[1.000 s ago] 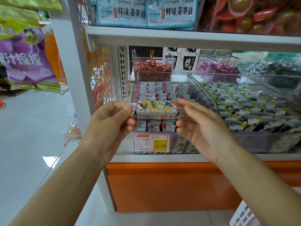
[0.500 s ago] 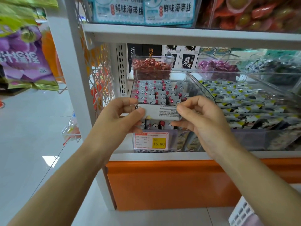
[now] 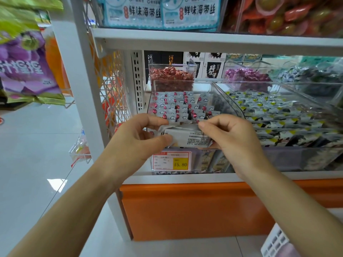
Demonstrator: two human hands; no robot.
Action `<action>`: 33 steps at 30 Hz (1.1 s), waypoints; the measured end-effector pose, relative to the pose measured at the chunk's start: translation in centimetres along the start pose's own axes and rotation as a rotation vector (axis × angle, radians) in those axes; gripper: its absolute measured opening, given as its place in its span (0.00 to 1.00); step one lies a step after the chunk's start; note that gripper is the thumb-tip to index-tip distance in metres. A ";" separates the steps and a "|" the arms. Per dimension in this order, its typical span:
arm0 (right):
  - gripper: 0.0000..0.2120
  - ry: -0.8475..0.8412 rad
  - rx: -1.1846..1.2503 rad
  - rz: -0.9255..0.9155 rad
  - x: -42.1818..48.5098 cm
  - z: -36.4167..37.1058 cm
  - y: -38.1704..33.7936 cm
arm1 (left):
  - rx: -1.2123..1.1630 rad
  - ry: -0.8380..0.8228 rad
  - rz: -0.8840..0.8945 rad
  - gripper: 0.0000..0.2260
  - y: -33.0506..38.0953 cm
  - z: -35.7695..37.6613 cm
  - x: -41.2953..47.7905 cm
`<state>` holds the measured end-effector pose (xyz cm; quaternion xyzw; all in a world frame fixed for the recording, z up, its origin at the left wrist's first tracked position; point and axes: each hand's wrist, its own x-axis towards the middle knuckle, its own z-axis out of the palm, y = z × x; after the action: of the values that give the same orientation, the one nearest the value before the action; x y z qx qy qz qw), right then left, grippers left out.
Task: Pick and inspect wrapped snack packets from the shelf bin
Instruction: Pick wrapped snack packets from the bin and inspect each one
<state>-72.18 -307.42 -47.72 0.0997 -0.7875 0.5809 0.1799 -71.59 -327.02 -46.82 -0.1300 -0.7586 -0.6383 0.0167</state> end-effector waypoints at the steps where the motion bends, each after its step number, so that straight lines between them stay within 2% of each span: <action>1: 0.07 0.007 -0.036 -0.026 0.0 0.0 0.0 | 0.021 0.003 0.003 0.10 0.0 0.1 0.0; 3: 0.07 0.009 -0.099 -0.087 -0.2 0.1 -0.2 | 0.098 0.036 0.029 0.07 0.0 0.3 -0.1; 7: 0.07 -0.025 -0.150 -0.152 -0.4 0.3 -0.4 | 0.208 0.068 0.075 0.10 0.2 0.3 -0.1; 12: 0.06 -0.093 -0.123 -0.133 -0.3 0.3 -0.6 | 0.244 0.062 0.041 0.12 0.0 -0.7 0.3; 15: 0.07 -0.119 -0.091 -0.107 -0.3 0.4 -0.6 | 0.302 0.040 0.057 0.10 0.0 -1.4 0.3; 19: 0.09 -0.099 -0.052 -0.096 -0.3 0.6 -0.4 | 0.291 0.055 0.075 0.09 0.1 -1.6 0.3; 22: 0.10 -0.049 -0.033 -0.083 -0.3 0.6 -0.2 | 0.251 -0.030 0.041 0.12 0.2 -1.5 0.2; 25: 0.08 -0.110 0.063 0.018 -0.1 0.3 -0.2 | 0.245 -0.074 0.008 0.16 0.0 -1.5 0.3; 29: 0.07 -0.277 0.209 0.207 0.7 -0.8 -0.2 | 0.182 -0.076 -0.011 0.11 -0.1 -1.5 0.5; 33: 0.07 -0.255 0.277 0.219 1.1 -1.2 -0.2 | 0.176 -0.066 0.004 0.07 -0.3 -1.4 0.5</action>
<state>-72.92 -306.26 -46.84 0.1100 -0.7226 0.6825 -0.0007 -72.36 -328.33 -46.77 -0.1502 -0.8117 -0.5645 0.0044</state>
